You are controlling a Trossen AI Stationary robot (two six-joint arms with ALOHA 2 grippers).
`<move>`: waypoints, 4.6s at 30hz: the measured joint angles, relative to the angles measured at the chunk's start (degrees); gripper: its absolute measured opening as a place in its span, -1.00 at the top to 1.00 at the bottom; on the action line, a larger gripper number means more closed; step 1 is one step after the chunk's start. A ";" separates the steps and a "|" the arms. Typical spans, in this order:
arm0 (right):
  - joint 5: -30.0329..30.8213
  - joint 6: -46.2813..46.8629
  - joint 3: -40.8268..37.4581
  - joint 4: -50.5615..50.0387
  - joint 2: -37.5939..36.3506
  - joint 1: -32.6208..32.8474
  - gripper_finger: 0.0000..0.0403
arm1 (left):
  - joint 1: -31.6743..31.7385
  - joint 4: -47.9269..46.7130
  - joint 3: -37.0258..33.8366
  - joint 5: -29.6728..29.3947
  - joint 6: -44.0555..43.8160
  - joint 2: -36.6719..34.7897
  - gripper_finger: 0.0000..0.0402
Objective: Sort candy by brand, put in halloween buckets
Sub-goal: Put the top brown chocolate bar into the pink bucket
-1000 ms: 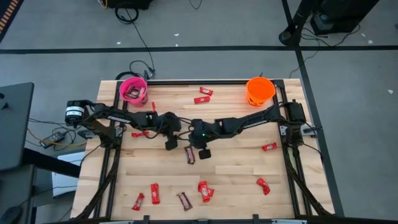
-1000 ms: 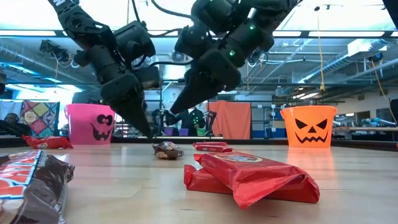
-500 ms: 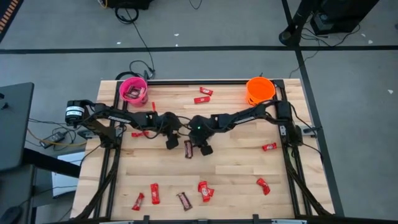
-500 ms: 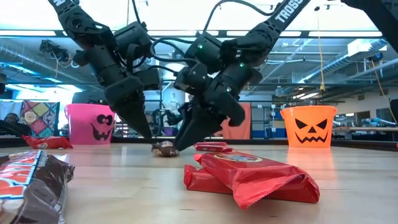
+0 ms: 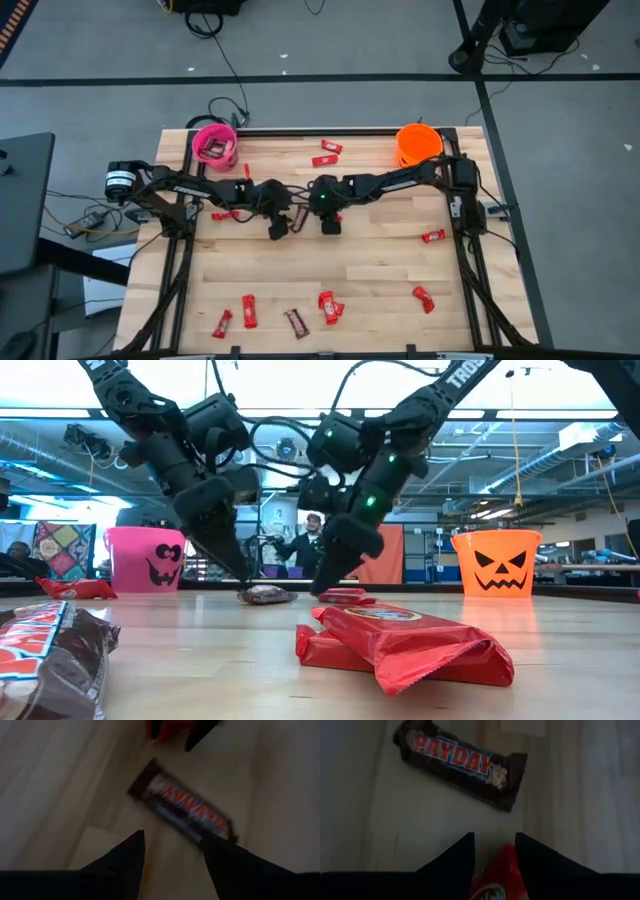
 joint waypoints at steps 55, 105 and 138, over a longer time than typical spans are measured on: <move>-18.15 8.34 -0.02 12.48 3.41 -5.81 0.98 | 1.57 2.28 -0.13 0.54 -4.28 3.78 -0.01; 38.22 -17.20 -0.02 13.76 -6.21 17.62 0.99 | -5.40 5.33 0.00 -6.62 -1.58 -11.03 -0.23; 31.80 -23.78 -0.02 21.89 -6.10 15.79 0.99 | -5.14 3.74 0.00 -4.22 1.67 -11.47 0.60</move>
